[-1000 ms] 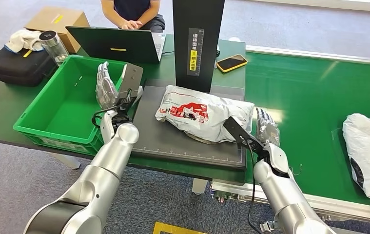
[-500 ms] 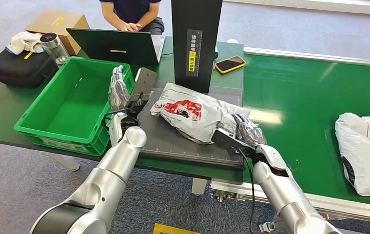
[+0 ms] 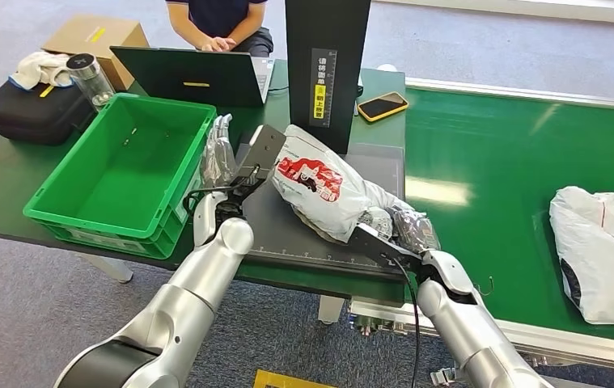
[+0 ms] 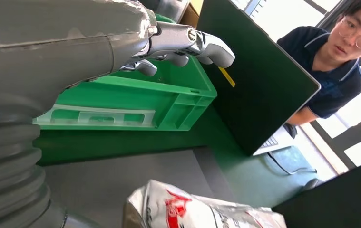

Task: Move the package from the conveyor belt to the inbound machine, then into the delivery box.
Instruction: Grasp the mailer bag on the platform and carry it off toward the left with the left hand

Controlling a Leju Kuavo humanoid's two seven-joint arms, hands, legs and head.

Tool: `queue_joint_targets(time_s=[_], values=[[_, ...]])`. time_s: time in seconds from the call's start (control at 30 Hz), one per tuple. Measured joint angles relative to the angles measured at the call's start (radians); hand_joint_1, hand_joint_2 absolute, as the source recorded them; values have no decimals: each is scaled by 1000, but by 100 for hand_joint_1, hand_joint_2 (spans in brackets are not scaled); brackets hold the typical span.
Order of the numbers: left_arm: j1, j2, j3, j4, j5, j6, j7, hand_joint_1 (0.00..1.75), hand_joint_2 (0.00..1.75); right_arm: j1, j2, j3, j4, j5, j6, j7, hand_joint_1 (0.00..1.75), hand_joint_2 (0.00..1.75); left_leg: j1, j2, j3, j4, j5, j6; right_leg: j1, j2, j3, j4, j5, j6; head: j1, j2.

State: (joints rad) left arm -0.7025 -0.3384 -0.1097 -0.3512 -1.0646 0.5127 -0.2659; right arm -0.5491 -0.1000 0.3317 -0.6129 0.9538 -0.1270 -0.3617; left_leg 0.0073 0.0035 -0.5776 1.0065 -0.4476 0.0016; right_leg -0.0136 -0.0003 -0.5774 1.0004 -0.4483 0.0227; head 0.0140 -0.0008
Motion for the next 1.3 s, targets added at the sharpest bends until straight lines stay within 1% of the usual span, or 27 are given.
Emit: queue_joint_targets(time_s=[0.2, 0.4, 0.43, 0.53, 0.57, 0.6, 0.73, 0.83, 0.9, 1.23, 1.3], values=[[1, 0, -19, 1, 9, -6, 3, 0, 175, 40, -1, 44, -60, -8, 11, -66, 175, 175, 0, 0, 0, 0, 0, -1, 0, 1, 0, 0, 0, 0, 0, 0], [1, 0, -37, 3, 21, -8, 10, 0, 175, 81, -3, 93, -146, -66, 60, -120, 175, 175, 0, 0, -1, 0, 0, -1, 0, 1, -1, 0, 0, 0, 0, 0], [1, 0, -41, 4, 24, -8, 12, 0, 175, 86, -4, 100, -159, -76, 68, -125, 159, 175, 1, 0, -1, 0, 0, -1, 0, 1, -1, 0, 0, 0, 0, 0], [1, 0, -49, 4, 34, -3, 16, 0, 175, 93, -8, 122, -189, -92, 76, -111, 29, 175, 1, 0, -2, 0, 0, -1, 0, 0, -2, 0, 0, 0, 0, 0], [1, 0, -50, 4, 38, -1, 17, 0, 175, 94, -9, 128, -194, -92, 71, -96, 1, 175, 1, 0, -2, 0, 0, -1, 0, 0, -2, 0, 0, 0, 0, 0], [1, 0, -50, 4, 42, 0, 18, 0, 175, 94, -10, 134, -196, -91, 62, -80, 0, 175, 1, 0, -2, 0, 0, -1, 0, 0, -2, 0, 0, 0, 0, 0], [4, 0, -53, 4, 54, 11, 18, 0, 175, 94, -15, 147, -197, -77, -15, -3, 0, 0, 1, 0, -3, 0, 0, 0, 0, 0, -2, 0, 0, 0, 0, 0], [11, 1, -58, 4, 55, 20, 18, 0, 175, 93, -16, 147, -197, -68, -96, 45, 0, 0, 1, 0, -3, 0, 0, 0, 0, 0, -2, 0, 0, 0, 0, 0], [15, 1, -62, 4, 55, 22, 18, 0, 175, 93, -16, 147, -197, -68, -122, 57, 0, 0, 1, 0, -4, 0, 0, 0, 0, 0, -3, 0, 0, 0, 0, 0], [18, 2, -74, 5, 55, 25, 18, 0, 175, 93, -16, 147, -197, -68, -127, 62, 0, 0, 1, 0, -6, 0, 0, 0, 0, 0, -5, 0, 0, 0, 0, 0], [18, 2, -74, 5, 55, 26, 19, 0, 175, 94, -16, 145, -199, -70, -140, 65, 0, 0, 1, 0, -6, 0, 0, 0, 0, 0, -5, 0, 0, 0, 0, 0]])
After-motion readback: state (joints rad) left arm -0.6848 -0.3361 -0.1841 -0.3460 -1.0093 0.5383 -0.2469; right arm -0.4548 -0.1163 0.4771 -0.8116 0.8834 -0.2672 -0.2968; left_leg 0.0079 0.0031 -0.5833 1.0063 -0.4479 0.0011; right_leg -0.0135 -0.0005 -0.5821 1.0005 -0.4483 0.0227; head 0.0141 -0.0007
